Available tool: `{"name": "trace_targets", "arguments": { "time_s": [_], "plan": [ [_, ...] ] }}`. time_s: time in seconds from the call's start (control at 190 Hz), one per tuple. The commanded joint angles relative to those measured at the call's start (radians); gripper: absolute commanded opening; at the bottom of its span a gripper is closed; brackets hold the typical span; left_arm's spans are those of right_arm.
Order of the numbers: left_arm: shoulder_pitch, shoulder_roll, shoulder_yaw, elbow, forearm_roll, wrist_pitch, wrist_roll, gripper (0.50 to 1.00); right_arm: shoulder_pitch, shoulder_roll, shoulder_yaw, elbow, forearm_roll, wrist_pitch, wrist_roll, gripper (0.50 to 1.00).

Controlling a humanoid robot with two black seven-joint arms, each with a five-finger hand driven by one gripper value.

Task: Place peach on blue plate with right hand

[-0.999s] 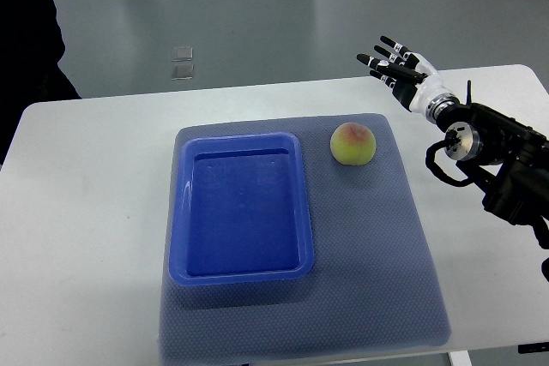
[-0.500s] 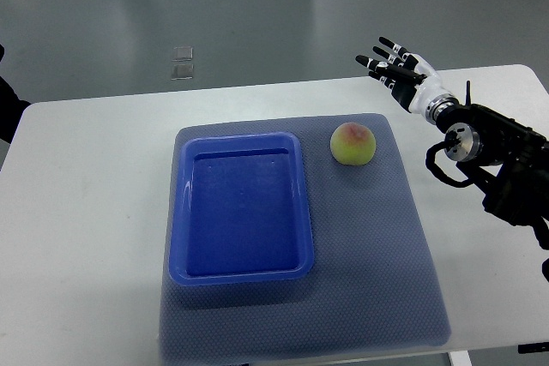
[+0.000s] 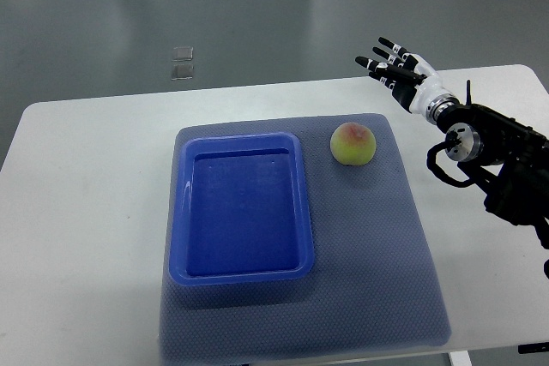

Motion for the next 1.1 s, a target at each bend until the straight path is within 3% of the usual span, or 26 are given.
{"name": "trace_targets", "arguments": {
  "time_s": [0.0,0.452,0.699,0.81,0.873,0.878,0.92,1.094],
  "plan": [
    [0.0,0.0,0.0,-0.001,0.0,-0.001,0.0,1.0,0.001,-0.002,-0.003,0.0,-0.002,0.002,-0.002,0.928],
    [0.0,0.0,0.0,0.002,0.0,-0.001,0.0,1.0,0.025,-0.004,-0.012,0.001,-0.112,0.03,-0.003,0.928],
    [0.0,0.0,0.0,-0.004,0.001,-0.001,0.0,1.0,0.087,-0.016,-0.142,0.006,-0.207,0.042,-0.003,0.926],
    [0.0,0.0,0.0,-0.003,0.0,-0.001,0.0,1.0,0.151,-0.076,-0.265,0.017,-0.364,0.154,-0.002,0.924],
    [0.0,0.0,0.0,-0.003,0.001,-0.001,0.0,1.0,0.157,-0.08,-0.276,0.02,-0.378,0.163,-0.002,0.924],
    [0.0,0.0,0.0,-0.003,0.001,-0.001,0.0,1.0,0.194,-0.108,-0.334,0.04,-0.458,0.209,-0.002,0.924],
    [0.0,0.0,0.0,-0.003,0.0,-0.001,0.0,1.0,0.225,-0.133,-0.38,0.058,-0.529,0.243,0.0,0.924],
    [0.0,0.0,0.0,-0.003,0.001,-0.001,0.0,1.0,0.311,-0.168,-0.483,0.117,-0.7,0.293,0.023,0.924]
  ]
}}
